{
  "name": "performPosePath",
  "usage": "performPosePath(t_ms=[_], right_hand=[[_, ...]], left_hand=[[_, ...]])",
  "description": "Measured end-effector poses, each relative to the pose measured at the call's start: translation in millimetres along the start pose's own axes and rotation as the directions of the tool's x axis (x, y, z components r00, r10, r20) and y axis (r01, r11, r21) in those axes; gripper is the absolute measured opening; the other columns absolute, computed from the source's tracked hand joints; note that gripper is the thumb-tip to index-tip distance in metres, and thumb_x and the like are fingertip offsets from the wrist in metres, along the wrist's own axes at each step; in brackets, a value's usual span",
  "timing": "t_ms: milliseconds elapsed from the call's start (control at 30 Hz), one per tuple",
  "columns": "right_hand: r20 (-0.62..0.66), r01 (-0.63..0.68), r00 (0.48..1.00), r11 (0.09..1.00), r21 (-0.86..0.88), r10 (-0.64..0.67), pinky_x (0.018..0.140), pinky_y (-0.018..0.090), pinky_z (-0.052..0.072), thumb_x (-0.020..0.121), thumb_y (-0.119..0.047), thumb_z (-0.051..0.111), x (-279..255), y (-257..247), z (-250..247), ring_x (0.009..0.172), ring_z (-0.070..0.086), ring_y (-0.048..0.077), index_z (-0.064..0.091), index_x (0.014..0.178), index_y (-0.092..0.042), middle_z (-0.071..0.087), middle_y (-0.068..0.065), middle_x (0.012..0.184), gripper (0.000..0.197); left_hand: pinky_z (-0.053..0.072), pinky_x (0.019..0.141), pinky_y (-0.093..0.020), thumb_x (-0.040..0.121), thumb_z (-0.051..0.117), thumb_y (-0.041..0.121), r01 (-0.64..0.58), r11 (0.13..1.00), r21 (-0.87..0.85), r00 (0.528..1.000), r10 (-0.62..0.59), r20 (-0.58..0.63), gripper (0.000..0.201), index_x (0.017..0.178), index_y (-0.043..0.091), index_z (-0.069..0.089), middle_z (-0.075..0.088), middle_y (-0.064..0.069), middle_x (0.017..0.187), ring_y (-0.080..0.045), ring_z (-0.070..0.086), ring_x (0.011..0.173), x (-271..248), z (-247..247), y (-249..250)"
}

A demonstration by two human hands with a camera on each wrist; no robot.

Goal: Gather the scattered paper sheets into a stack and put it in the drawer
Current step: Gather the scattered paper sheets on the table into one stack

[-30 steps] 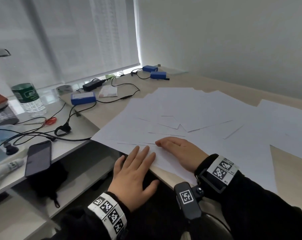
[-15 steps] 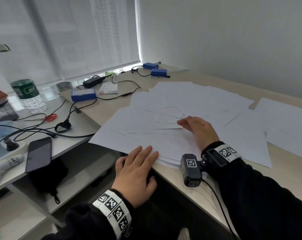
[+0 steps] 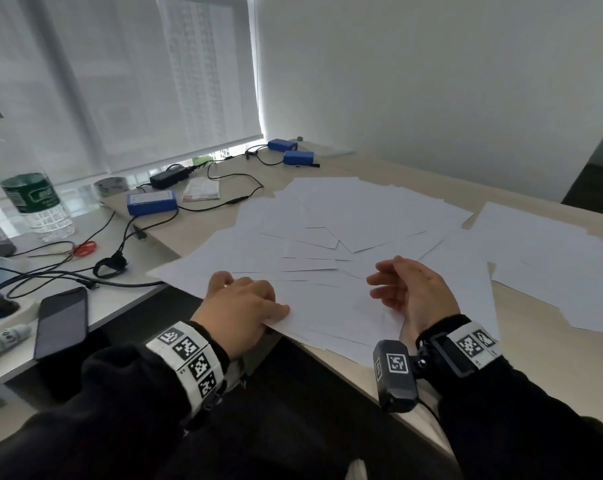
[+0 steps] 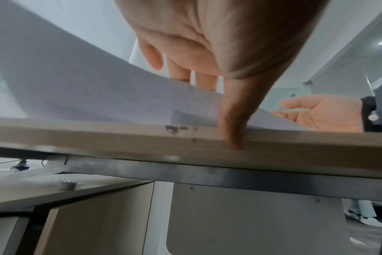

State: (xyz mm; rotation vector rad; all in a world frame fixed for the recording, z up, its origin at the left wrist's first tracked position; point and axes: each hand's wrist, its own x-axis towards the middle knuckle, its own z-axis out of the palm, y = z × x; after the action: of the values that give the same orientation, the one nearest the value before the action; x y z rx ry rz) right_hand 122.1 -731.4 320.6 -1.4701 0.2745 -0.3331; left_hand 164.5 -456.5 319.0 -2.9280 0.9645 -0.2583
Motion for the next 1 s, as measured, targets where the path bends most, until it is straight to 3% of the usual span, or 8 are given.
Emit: performPosePath(t_ms=[100, 233, 333, 567, 733, 833, 1000], right_hand=[[-0.025, 0.005, 1.0, 1.0, 0.002, -0.005, 0.073, 0.039, 0.045, 0.1, -0.031, 0.049, -0.2, -0.9, -4.0, 0.072, 0.067, 0.025, 0.072, 0.091, -0.01, 0.076, 0.013, 0.088, 0.032], [-0.062, 0.025, 0.998, 1.0, 0.002, -0.025, 0.071, 0.037, 0.046, 0.101, -0.028, 0.048, -3.7, -3.8, -11.3, 0.069, 0.066, 0.023, 0.071, 0.091, -0.009, 0.075, 0.011, 0.083, 0.032], [-0.081, 0.021, 0.997, 1.0, 0.011, -0.02, 0.07, 0.035, 0.047, 0.1, -0.027, 0.049, -6.1, -2.1, -18.4, 0.068, 0.065, 0.023, 0.071, 0.087, -0.011, 0.074, 0.011, 0.081, 0.031], [-0.163, 0.038, 0.986, 0.999, 0.031, -0.033, 0.063, 0.031, 0.045, 0.1, -0.026, 0.049, -11.7, -4.5, -32.3, 0.064, 0.063, 0.022, 0.07, 0.086, -0.012, 0.073, 0.009, 0.077, 0.029], [-0.335, 0.086, 0.94, 0.994, 0.068, -0.058, 0.056, 0.028, 0.045, 0.1, -0.031, 0.048, -17.6, -10.4, -43.9, 0.068, 0.062, 0.019, 0.068, 0.095, -0.014, 0.072, 0.006, 0.085, 0.027], [-0.382, 0.088, 0.922, 0.994, 0.058, -0.059, 0.056, 0.028, 0.046, 0.099, -0.034, 0.048, -19.2, -12.0, -51.2, 0.074, 0.066, 0.018, 0.067, 0.101, -0.017, 0.074, 0.004, 0.094, 0.025], [-0.408, 0.083, 0.911, 0.996, 0.041, -0.059, 0.059, 0.03, 0.049, 0.1, -0.035, 0.046, -21.5, -12.7, -58.1, 0.081, 0.067, 0.018, 0.064, 0.099, -0.023, 0.074, -0.002, 0.099, 0.022]], left_hand=[[0.02, 0.092, -0.03, 0.092, 0.05, 0.019, -0.065, 0.998, -0.001, 0.993, 0.064, 0.102, 0.049, 0.125, 0.054, 0.057, 0.056, 0.022, 0.122, -0.005, 0.055, 0.11, 10.9, -16.6, -9.3], [0.039, 0.096, -0.026, 0.095, 0.052, 0.024, -0.098, 0.992, -0.076, 0.983, 0.109, 0.149, 0.04, 0.123, 0.051, 0.063, 0.058, 0.022, 0.121, -0.005, 0.056, 0.114, 18.3, -17.1, -12.8], [0.047, 0.092, -0.029, 0.096, 0.053, 0.031, -0.054, 0.992, -0.118, 0.992, 0.067, 0.11, 0.029, 0.115, 0.048, 0.068, 0.062, 0.019, 0.113, -0.008, 0.057, 0.11, 19.7, -18.8, -9.7], [0.051, 0.089, -0.034, 0.089, 0.049, 0.027, 0.079, 0.997, 0.008, 0.989, -0.079, 0.125, 0.032, 0.113, 0.04, 0.065, 0.063, 0.013, 0.121, -0.015, 0.061, 0.11, 31.3, -17.8, 10.8], [0.052, 0.076, -0.034, 0.098, 0.043, 0.032, 0.188, 0.982, -0.014, 0.979, -0.189, -0.081, 0.021, 0.099, 0.037, 0.064, 0.069, 0.007, 0.102, -0.024, 0.064, 0.094, 53.3, -42.3, 7.5], [0.045, 0.068, -0.031, 0.1, 0.041, 0.035, 0.161, 0.986, 0.05, 0.965, -0.147, -0.218, 0.023, 0.095, 0.033, 0.064, 0.067, 0.006, 0.097, -0.024, 0.064, 0.09, 70.0, -66.3, 6.7], [0.047, 0.07, -0.033, 0.099, 0.045, 0.043, 0.134, 0.986, 0.101, 0.915, -0.084, -0.396, 0.028, 0.097, 0.034, 0.071, 0.071, 0.006, 0.093, -0.025, 0.067, 0.086, 85.2, -104.6, 1.5]])
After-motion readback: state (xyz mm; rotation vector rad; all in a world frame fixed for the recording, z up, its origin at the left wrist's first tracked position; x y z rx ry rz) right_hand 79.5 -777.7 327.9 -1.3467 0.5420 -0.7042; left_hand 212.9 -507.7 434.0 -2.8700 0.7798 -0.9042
